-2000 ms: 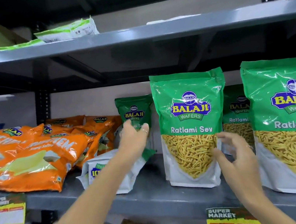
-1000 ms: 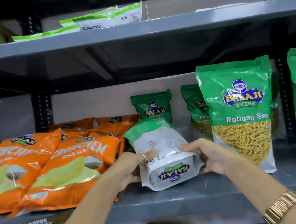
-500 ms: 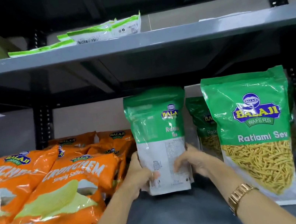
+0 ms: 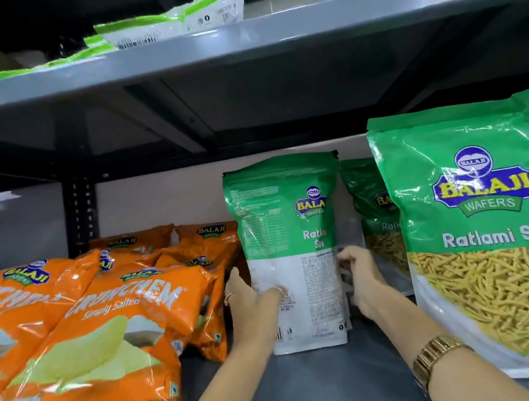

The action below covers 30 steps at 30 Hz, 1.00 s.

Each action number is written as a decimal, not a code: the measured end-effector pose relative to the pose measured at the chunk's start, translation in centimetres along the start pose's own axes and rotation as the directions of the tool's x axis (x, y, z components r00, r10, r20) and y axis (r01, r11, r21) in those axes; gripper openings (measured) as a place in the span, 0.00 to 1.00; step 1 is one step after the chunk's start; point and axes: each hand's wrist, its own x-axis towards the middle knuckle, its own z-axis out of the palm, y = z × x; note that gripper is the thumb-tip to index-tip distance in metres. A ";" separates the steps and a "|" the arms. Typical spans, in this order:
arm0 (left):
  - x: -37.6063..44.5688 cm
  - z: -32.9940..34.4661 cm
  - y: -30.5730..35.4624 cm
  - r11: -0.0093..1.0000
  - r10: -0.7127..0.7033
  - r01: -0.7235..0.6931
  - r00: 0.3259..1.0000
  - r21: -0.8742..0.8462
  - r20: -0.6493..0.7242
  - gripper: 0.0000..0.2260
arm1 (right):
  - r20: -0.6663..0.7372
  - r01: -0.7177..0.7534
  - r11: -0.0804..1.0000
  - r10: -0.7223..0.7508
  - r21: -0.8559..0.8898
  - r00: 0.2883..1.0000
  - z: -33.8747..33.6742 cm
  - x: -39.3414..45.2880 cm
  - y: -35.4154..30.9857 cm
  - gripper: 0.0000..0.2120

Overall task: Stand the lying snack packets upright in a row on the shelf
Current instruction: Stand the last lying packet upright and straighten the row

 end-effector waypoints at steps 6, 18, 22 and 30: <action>-4.3 3.1 0.5 0.988 -0.123 0.129 0.990 -0.083 0.075 0.26 | -0.001 -0.041 0.996 0.041 -0.073 0.999 0.3 0.6 0.4 0.18; 1.8 1.7 -1.1 0.881 -0.332 0.372 0.926 -0.292 0.177 0.27 | 0.044 0.044 0.991 -0.038 -0.130 0.998 0.2 -0.6 0.0 0.17; 0.9 1.6 -1.1 0.881 -0.333 0.349 0.937 -0.321 0.104 0.24 | -0.037 0.053 0.987 -0.059 -0.153 0.998 0.4 -0.4 0.0 0.17; -5.1 3.2 -1.2 0.997 -0.080 0.079 0.996 0.012 0.043 0.28 | 0.218 -0.055 0.971 0.107 -0.232 0.970 1.1 -0.7 1.6 0.18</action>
